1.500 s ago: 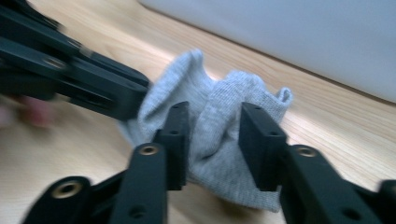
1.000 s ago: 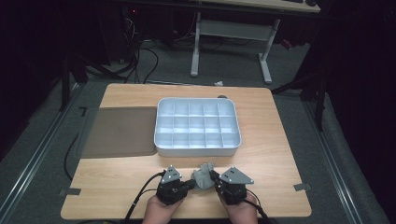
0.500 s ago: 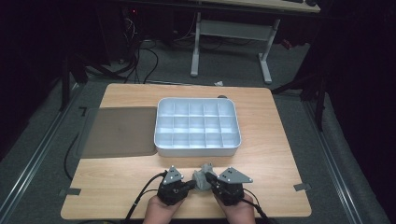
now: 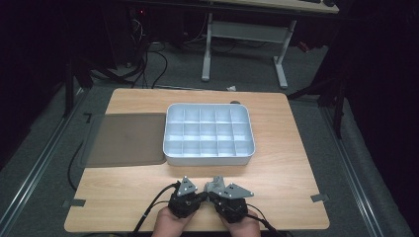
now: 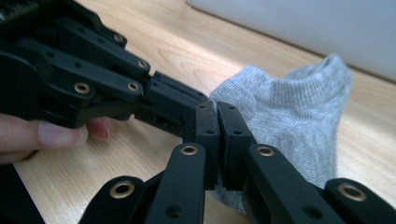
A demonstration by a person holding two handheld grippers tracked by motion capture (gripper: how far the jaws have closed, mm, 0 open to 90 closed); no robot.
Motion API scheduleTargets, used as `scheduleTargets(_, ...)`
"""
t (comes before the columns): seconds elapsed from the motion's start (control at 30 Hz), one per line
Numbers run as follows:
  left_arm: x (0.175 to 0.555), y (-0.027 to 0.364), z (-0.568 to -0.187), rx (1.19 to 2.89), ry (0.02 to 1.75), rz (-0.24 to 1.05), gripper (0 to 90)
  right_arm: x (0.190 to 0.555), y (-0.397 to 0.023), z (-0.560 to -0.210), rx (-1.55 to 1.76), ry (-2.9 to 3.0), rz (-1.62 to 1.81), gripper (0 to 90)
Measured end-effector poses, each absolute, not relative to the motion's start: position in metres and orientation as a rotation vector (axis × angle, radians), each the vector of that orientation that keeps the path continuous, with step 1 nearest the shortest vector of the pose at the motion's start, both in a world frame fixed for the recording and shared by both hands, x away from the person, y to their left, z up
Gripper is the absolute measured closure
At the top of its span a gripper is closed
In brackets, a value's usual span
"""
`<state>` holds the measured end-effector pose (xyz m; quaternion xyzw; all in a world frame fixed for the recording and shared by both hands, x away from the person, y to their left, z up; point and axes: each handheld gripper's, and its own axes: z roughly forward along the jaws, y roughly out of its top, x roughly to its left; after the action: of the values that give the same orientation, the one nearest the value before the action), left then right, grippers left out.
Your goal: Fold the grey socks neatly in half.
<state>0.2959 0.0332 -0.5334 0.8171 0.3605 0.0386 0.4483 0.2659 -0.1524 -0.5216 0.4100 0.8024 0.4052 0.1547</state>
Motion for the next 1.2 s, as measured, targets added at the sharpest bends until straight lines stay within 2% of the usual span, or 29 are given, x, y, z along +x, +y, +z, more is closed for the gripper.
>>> scheduleTargets(0.23, 0.298, 0.042, -0.532, 1.972, 0.933, 0.094, 88.4, 0.268, -0.150, -0.527, 1.188, 2.322, 1.142, 88.3)
scheduleTargets(0.7, 0.296, 0.053, -0.525, 1.899, 0.933, 0.191, 87.0, 0.265, -0.149, -0.530, 1.157, 2.315, 1.140, 88.4)
scheduleTargets(0.9, 0.298, 0.055, -0.522, 1.881, 0.922, 0.222, 90.0, 0.265, -0.149, -0.530, 1.149, 2.316, 1.143, 88.4)
scheduleTargets(1.2, 0.296, 0.029, -0.510, 1.890, 0.831, 0.265, 90.0, 0.265, -0.149, -0.531, 1.146, 2.318, 1.148, 88.3)
